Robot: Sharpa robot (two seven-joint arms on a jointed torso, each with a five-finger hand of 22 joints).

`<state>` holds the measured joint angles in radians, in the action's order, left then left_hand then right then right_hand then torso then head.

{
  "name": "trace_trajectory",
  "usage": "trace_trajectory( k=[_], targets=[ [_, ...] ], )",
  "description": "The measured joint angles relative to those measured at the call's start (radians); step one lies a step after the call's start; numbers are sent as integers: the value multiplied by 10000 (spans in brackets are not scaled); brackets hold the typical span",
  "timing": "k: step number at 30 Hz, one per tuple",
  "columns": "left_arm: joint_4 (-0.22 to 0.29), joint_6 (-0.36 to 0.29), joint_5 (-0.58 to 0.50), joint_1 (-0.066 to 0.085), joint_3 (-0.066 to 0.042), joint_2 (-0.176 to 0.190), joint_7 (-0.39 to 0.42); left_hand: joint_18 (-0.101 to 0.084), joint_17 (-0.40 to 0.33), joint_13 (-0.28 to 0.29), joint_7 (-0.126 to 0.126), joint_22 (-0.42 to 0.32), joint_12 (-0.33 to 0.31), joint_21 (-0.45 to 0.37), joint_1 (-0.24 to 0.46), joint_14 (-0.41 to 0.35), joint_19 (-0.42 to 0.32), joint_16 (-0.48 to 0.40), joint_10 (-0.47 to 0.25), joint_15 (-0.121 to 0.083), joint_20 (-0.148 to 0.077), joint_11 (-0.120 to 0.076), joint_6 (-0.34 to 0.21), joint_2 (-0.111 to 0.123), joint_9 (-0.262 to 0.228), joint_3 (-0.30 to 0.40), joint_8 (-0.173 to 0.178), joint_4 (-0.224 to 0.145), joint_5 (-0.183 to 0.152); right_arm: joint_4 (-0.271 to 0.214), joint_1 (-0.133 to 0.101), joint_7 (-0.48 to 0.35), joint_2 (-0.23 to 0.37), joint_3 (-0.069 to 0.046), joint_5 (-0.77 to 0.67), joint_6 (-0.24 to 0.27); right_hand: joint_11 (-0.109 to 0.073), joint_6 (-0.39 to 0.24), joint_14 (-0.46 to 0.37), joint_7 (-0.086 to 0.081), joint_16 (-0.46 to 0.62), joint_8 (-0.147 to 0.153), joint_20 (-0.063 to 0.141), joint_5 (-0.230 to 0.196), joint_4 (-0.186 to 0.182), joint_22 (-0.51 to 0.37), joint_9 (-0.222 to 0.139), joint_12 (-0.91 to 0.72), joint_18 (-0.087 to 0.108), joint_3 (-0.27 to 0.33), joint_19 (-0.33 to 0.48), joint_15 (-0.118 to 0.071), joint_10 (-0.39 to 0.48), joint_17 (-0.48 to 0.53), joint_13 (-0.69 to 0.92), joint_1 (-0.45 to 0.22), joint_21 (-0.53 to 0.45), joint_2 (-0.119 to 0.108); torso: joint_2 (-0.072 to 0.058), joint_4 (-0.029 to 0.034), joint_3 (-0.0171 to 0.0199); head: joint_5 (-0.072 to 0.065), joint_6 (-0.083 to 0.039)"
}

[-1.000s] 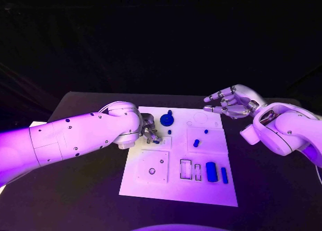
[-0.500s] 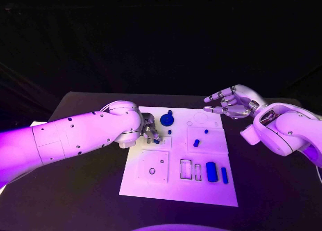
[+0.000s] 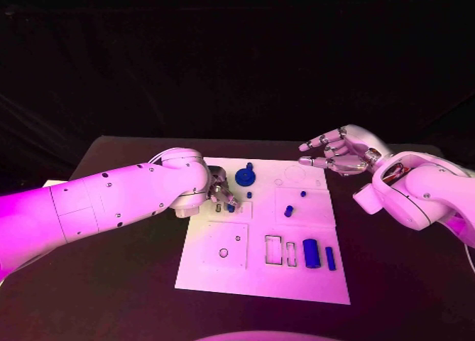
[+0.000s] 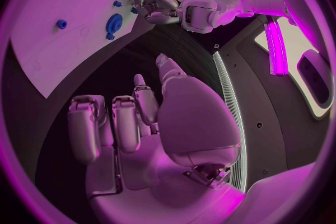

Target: Assemble the parts on the task board

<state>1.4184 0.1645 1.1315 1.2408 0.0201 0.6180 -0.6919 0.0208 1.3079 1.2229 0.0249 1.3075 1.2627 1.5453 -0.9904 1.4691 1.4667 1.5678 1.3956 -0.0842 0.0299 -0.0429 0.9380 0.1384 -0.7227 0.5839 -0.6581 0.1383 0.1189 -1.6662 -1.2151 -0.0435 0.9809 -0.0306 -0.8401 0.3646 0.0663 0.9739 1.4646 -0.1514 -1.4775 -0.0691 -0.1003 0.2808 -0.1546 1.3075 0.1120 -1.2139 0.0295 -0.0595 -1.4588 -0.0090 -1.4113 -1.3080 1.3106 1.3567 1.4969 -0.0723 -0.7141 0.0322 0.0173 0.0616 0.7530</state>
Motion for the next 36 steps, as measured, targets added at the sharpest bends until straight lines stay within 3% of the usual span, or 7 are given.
trace_trajectory(
  k=[14,25,29,34,36],
  targets=[
    [-32,-66,162,-22,14,-21,-4,4,-1,107,-71,-1,68,37,660,-35,0,0,99,-35,-72,-29,217,29,-120,-1694,0,616,-40,3,0,-3,18,0,7,-7,-36,0,0,0,116,0,-1,0,-27,-1,7,68,1,27,74,0,36,2,-5,0,-97,0,3,0,-5,12,0],
    [13,-49,184,-36,10,49,21,11,-3,169,-111,-1,116,37,659,-36,-22,0,143,-107,-93,-73,250,28,-229,-3132,-61,1065,-40,11,0,2,31,0,14,-24,-36,0,0,0,154,0,-37,0,1,-2,6,121,2,56,109,0,37,3,-5,-53,-97,53,4,3,-6,22,17],
    [101,-58,184,-49,7,131,27,13,-3,177,-111,-1,116,37,637,-36,-16,0,143,-107,-128,-73,249,-100,-258,-3578,-61,1285,-40,24,0,2,31,0,17,-30,-36,0,0,0,154,0,-37,0,1,-2,5,121,1,56,109,0,36,3,-7,-53,-98,53,3,3,-8,28,15],
    [299,-75,157,-117,-85,330,13,14,-3,122,-110,-1,115,37,536,-35,-1,0,143,-107,-143,-73,247,-202,-269,-3919,-29,1428,-40,70,0,2,27,0,22,-36,-36,0,0,0,154,0,-37,0,-26,-2,5,121,2,84,109,0,36,4,-8,-53,-97,53,3,-1,-8,17,5],
    [411,-92,119,-138,-183,428,-9,14,-3,27,-55,-1,50,37,478,-36,-1,0,138,-106,-143,-67,189,-260,-268,-4097,-19,1448,-40,104,0,2,22,3,25,-38,-36,0,0,0,153,0,-17,0,-27,-3,4,121,2,84,128,0,36,4,-8,-53,-127,53,2,-1,-8,11,-1]
  ],
)
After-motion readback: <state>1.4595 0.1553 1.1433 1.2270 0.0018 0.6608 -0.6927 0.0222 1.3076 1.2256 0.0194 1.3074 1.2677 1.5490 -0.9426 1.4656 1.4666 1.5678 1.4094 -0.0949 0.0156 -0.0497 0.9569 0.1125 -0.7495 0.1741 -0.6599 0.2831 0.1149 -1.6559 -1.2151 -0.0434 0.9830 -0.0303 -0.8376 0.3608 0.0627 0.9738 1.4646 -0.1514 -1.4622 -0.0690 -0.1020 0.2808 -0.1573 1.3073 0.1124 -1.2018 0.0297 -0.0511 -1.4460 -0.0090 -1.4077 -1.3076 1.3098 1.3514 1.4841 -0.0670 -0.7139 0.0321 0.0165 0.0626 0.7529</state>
